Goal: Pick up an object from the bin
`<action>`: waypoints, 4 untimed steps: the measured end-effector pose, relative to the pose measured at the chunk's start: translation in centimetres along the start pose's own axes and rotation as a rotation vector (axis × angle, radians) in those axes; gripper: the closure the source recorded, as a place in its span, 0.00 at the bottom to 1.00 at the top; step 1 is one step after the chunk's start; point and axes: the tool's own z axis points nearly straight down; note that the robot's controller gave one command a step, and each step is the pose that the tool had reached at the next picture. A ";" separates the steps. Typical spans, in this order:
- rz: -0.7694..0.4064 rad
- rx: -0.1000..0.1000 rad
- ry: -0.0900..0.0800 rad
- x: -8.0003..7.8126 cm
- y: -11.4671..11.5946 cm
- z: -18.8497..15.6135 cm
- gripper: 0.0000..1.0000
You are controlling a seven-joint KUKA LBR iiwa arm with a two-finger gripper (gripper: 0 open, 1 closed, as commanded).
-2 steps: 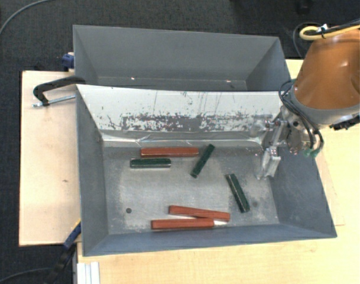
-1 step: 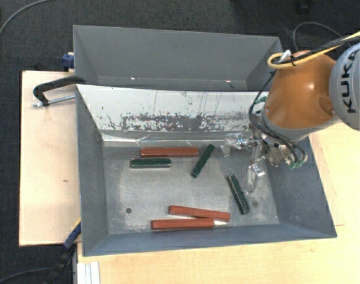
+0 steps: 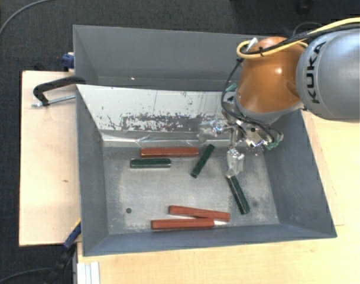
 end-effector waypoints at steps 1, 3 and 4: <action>-0.035 0.000 0.000 0.9 -0.5 5.8 0.00; -0.304 0.007 -0.004 3.7 -1.2 -12.2 1.00; -0.304 0.001 0.001 3.8 -1.1 -11.8 0.00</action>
Offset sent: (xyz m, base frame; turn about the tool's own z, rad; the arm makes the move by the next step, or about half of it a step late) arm -0.0063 -0.0098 -0.0574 -0.0374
